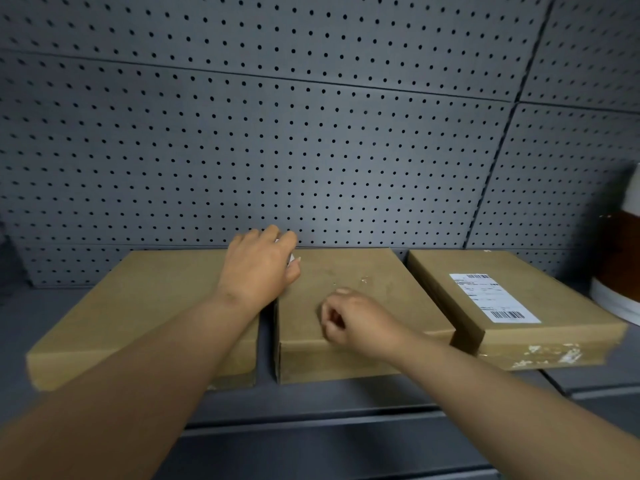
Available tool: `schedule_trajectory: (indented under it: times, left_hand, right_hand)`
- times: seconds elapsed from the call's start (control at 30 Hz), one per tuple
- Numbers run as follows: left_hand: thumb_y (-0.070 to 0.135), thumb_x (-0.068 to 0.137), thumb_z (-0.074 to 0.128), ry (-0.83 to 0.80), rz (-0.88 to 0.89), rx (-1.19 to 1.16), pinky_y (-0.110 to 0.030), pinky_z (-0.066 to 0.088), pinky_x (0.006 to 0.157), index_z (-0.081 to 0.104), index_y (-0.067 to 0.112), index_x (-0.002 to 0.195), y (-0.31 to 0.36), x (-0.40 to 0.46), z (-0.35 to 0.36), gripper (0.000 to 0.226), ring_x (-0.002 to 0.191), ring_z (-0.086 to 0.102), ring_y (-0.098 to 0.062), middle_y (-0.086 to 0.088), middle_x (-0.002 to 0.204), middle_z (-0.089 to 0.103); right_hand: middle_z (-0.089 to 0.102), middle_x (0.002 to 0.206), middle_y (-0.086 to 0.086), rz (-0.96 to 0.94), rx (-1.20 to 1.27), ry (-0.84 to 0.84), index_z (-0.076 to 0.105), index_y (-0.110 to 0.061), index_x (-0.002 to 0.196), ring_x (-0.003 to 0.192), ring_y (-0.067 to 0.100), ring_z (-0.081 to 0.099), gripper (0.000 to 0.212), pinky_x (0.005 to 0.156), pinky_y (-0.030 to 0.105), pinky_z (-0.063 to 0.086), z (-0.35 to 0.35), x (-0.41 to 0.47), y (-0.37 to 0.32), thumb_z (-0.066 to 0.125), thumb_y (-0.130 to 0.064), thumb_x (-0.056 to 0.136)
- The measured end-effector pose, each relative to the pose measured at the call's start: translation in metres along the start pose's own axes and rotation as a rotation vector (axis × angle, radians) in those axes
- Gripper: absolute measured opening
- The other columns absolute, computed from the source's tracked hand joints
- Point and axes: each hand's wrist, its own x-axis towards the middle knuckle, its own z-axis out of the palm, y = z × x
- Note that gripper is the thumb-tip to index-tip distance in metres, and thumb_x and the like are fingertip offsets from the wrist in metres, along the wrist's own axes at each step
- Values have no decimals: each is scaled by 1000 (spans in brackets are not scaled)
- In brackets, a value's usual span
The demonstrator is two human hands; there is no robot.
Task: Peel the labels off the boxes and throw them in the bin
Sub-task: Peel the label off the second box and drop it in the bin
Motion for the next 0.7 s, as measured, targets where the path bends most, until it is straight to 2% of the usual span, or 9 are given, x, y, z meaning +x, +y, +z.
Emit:
schedule_trajectory:
  times: [0.07,0.17,0.23,0.3,0.37,0.47,0.53,0.6,0.7]
  left_hand:
    - [36,85,50,6,8,-4,-35,40,72,56,15,97,1,-1,1,25,84,58,-28,-6,96,61]
    - [36,86,50,10,21,-3,-35,42,73,56,17,98,-1,-3,3,24,83,58,-26,-4,96,62]
    - [36,86,50,9,24,-12,-36,42,73,56,17,99,-3,-3,4,24,83,58,-25,-5,95,62]
    - [36,86,51,4,19,-17,-36,42,73,56,16,100,-4,-3,6,24,83,57,-26,-5,95,61]
    - [37,86,49,-9,10,-5,-36,41,74,56,17,100,-5,-3,9,25,84,56,-26,-4,96,61]
    - [39,86,48,-30,8,7,-36,40,75,54,18,100,-5,-3,12,26,86,56,-27,-4,97,59]
    - [39,87,48,-39,11,6,-37,41,76,53,18,100,-6,-2,13,26,86,56,-27,-4,97,58]
    - [39,87,47,-43,9,6,-37,41,77,53,18,99,-8,-2,13,25,86,56,-26,-3,96,58]
    - [38,87,46,-49,10,6,-36,41,77,54,18,99,-12,-2,13,24,86,56,-26,-3,98,59]
  right_hand:
    - [62,97,12,21,20,-40,65,-6,86,89,26,58,10,75,23,38,-8,0,8,57,-9,80]
    - [64,102,17,229,-49,1,64,-2,89,96,28,58,15,83,30,41,-27,4,34,53,-11,86]
    - [65,102,21,367,-108,40,62,-1,83,98,32,59,19,84,33,43,-32,10,43,48,-12,90]
    - [65,105,20,414,-150,31,64,0,90,100,32,60,22,83,32,46,-27,18,33,47,-14,91]
    - [66,105,19,321,-122,9,67,0,94,99,31,59,23,82,31,46,-12,26,11,49,-14,88]
    - [63,98,16,105,-3,-32,66,-2,87,92,31,59,16,79,28,43,5,26,-16,54,-11,82]
    - [62,95,13,92,18,-48,66,-4,87,92,29,59,14,77,26,40,1,28,-9,56,-11,81]
    - [66,99,17,214,-41,-22,67,-2,90,96,31,59,17,79,29,42,-9,32,12,53,-11,84]
    - [66,105,21,506,-169,43,64,-1,91,97,33,61,23,72,31,43,-20,42,39,45,-13,91]
